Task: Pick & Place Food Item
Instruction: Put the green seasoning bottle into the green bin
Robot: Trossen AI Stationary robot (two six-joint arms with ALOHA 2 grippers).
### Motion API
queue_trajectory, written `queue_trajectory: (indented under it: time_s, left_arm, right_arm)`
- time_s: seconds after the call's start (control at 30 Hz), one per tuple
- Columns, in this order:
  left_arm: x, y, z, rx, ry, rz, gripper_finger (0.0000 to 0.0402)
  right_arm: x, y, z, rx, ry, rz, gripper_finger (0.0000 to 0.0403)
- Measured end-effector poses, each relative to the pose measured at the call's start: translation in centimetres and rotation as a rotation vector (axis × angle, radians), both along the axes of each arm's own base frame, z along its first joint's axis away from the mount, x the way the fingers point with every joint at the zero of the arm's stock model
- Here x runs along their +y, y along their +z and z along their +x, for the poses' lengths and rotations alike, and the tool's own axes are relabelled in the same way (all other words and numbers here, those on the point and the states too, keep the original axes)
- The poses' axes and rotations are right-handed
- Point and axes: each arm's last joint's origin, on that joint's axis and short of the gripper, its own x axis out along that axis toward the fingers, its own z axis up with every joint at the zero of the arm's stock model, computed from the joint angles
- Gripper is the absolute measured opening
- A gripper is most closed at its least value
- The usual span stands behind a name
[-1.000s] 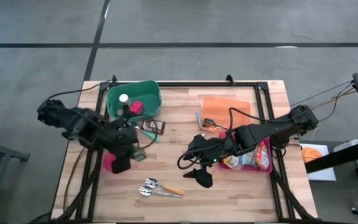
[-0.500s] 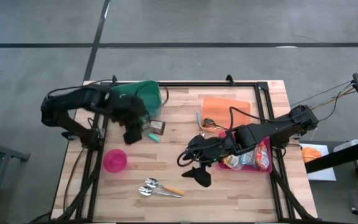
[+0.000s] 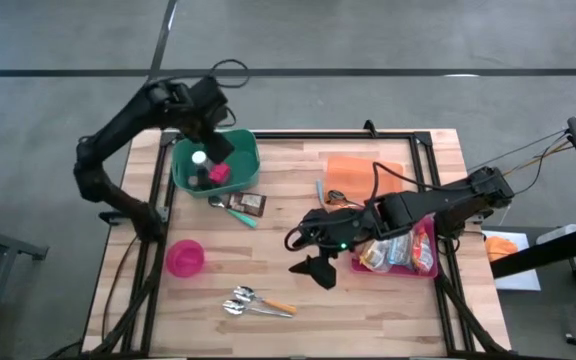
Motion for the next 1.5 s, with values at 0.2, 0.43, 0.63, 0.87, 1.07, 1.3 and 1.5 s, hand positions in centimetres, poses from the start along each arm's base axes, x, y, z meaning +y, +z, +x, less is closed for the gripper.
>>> queue_trajectory:
  time_s: [0.2,0.43,0.63,0.87,1.07,1.3,1.5]
  left_arm:
    - [3.2,-1.8,0.4,0.076,0.032,-0.032,0.0193]
    - [6.2,-4.8,1.9,0.173,0.030,-0.098,0.0193]
    - [8.3,-6.9,2.3,0.232,0.037,-0.144,0.0193]
    - [10.7,-7.0,0.3,0.191,0.165,-0.157,0.0193]
    - [11.9,-6.8,-1.2,0.110,0.319,-0.204,0.0193]
    - [12.3,-7.1,-0.8,0.082,0.312,-0.170,0.0193]
    - [12.6,-9.2,-0.9,0.104,0.286,-0.177,0.0193]
  right_arm:
    - [-1.0,0.3,0.0,-0.004,-0.031,0.010,0.0338]
    - [-1.7,0.5,0.0,-0.006,-0.062,0.024,0.0338]
    - [-1.9,0.5,0.0,0.001,-0.085,0.051,0.0338]
    - [-2.0,0.6,0.1,0.002,-0.128,0.067,0.0338]
    - [-2.1,0.6,0.1,-0.002,-0.168,0.065,0.0338]
    - [-2.2,0.6,0.1,-0.004,-0.190,0.069,0.0338]
    - [-2.2,0.6,0.1,-0.004,-0.226,0.082,0.0338]
